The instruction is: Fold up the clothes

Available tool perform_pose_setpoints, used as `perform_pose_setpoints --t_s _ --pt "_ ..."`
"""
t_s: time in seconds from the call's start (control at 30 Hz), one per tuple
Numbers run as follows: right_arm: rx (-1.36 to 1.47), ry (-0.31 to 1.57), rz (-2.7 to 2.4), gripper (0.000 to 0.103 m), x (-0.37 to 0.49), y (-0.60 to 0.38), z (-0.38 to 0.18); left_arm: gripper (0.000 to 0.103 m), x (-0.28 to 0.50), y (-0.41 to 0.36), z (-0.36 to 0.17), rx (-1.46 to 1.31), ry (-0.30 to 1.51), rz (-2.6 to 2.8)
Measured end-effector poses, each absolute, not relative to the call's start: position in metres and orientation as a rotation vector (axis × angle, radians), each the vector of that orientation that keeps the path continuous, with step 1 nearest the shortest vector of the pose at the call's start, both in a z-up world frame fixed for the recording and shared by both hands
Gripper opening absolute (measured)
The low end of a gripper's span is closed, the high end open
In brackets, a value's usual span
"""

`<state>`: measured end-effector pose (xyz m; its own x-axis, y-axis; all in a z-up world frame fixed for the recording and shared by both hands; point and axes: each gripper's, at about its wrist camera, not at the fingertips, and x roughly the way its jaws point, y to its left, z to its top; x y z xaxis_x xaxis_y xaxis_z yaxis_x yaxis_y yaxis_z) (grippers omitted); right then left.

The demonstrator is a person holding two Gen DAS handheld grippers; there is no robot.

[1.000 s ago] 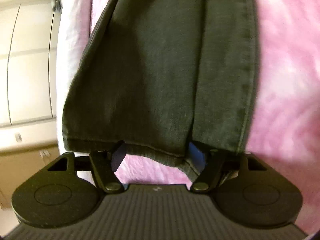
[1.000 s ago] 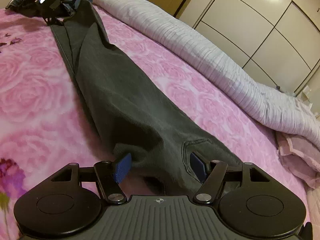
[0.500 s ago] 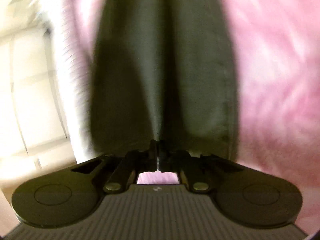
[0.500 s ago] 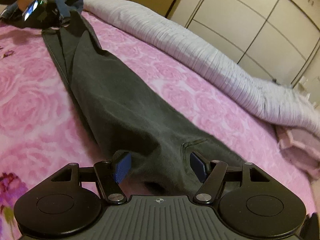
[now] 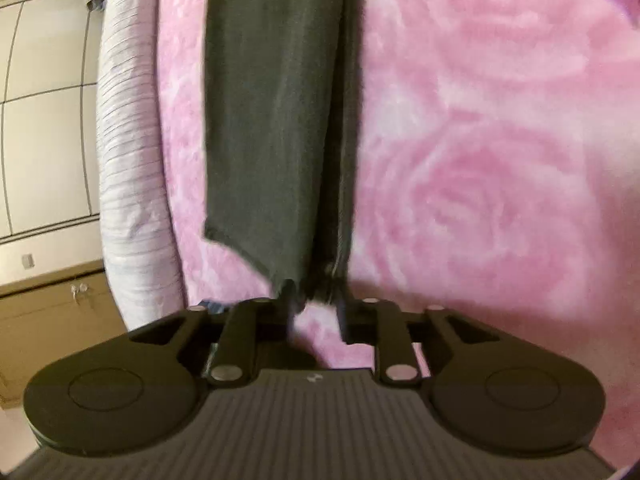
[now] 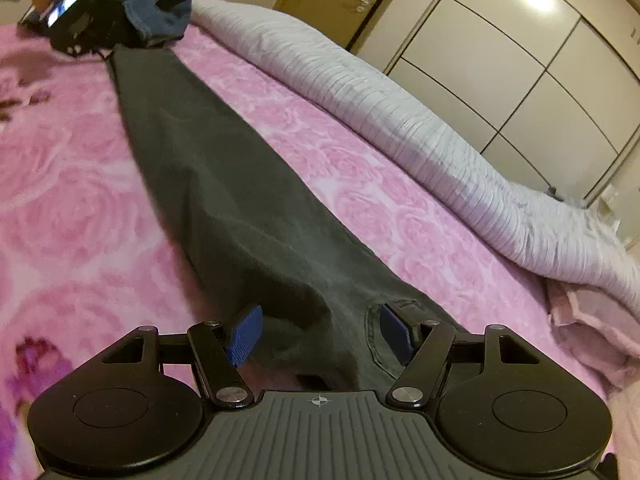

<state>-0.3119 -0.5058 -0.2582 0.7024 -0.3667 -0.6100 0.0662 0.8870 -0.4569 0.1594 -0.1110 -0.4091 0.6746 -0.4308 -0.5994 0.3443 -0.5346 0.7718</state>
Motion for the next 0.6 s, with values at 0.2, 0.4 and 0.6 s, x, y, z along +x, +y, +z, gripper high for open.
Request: perform_pose_setpoints --t_s 0.2,0.4,0.6 --pt "-0.319 0.784 -0.316 0.068 -0.323 -0.520 -0.265 0.026 0.131 -0.097 -0.371 1.690 0.009 -0.999" --pt "-0.196 0.754 -0.463 0.068 -0.353 -0.550 -0.261 0.032 0.084 -0.121 -0.348 1.487 0.009 -1.101" --pt "0.014 0.706 -0.571 0.068 -0.390 -0.612 -0.244 0.036 0.031 -0.210 -0.328 1.350 -0.021 -1.318"
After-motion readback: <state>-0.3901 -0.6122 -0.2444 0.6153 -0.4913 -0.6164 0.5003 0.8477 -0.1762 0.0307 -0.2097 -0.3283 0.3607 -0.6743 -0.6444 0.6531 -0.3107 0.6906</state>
